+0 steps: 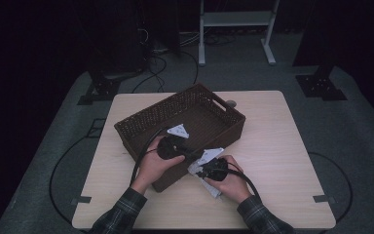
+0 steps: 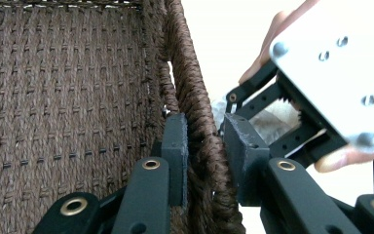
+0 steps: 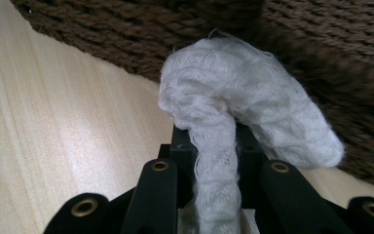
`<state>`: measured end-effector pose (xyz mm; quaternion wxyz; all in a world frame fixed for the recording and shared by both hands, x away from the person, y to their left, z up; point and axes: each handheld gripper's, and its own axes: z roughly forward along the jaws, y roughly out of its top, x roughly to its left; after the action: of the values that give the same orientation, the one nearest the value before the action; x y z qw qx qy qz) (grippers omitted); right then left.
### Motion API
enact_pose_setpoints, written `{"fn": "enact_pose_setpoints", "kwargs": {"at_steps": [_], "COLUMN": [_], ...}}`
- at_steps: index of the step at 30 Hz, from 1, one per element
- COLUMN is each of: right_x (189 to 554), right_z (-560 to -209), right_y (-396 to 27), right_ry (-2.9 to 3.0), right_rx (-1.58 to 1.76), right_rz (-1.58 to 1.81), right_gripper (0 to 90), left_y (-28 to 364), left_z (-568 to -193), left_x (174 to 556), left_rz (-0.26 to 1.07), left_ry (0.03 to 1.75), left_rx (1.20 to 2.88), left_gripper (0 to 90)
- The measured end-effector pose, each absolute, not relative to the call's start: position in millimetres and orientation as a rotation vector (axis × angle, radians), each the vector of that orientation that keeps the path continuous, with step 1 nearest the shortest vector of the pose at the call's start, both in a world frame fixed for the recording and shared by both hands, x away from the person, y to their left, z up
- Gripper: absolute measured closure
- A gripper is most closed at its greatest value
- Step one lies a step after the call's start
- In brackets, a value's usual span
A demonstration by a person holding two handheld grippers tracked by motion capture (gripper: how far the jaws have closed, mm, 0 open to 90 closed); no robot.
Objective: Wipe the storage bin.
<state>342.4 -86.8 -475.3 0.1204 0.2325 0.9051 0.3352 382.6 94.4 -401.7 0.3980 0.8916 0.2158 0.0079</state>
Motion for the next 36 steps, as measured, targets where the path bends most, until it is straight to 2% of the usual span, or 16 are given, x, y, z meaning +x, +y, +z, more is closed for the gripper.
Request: {"fn": "enact_pose_setpoints", "kwargs": {"at_steps": [5, 27, 36], "right_x": [338.5, 311.6, 305.2], "right_z": [-474.2, -427.1, -419.4], "right_y": [-85.0, -74.2, -69.1], "right_ry": [2.650, 2.537, 2.505], "right_rx": [0.655, 0.526, 0.470], "right_rz": [0.973, 1.222, 1.210], "right_gripper": [75.4, 75.5, 75.6], "left_y": [94.7, 94.9, 95.4], "left_z": [-401.6, -401.5, -401.9], "left_x": [383.0, 383.3, 383.9], "left_rz": [0.019, 0.013, 0.012], "left_ry": [0.544, 0.547, 0.547], "left_rx": [2.261, 2.258, 2.256], "left_gripper": [70.9, 70.9, 70.8]}}
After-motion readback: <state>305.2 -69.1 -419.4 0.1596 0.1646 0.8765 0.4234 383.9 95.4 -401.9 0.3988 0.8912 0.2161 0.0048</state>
